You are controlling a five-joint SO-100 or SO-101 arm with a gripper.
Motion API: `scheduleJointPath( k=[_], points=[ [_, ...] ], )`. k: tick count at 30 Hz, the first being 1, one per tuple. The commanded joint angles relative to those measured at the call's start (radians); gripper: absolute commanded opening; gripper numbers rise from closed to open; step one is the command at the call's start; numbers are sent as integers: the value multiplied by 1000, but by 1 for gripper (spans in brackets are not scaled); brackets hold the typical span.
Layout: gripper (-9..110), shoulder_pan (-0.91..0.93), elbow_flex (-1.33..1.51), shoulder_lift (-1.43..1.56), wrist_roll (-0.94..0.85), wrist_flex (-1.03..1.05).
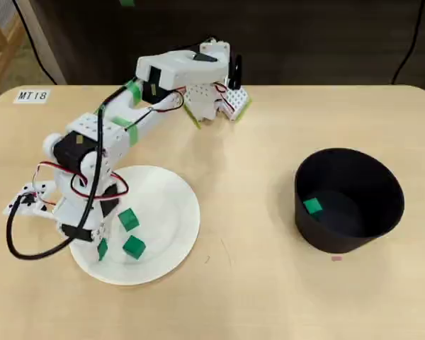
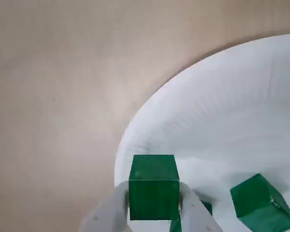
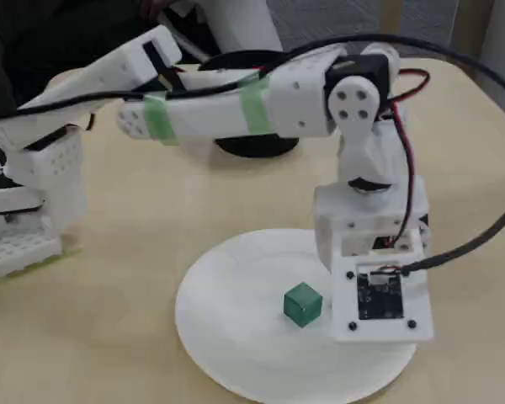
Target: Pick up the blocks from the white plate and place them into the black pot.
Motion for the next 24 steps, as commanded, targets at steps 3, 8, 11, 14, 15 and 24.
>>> scheduleJointPath(
  k=[3, 8, 11, 14, 15, 24],
  points=[
    [-2, -40, -49, 215, 34, 9],
    [-2, -170, -17, 417, 86, 12],
    [-2, -313, 49, 532, 123, 12],
    [-2, -486, 120, 644, 155, 12],
    [-2, -548, 141, 678, 166, 12],
    [-2, -1045, 224, 761, 219, 9]
  ],
)
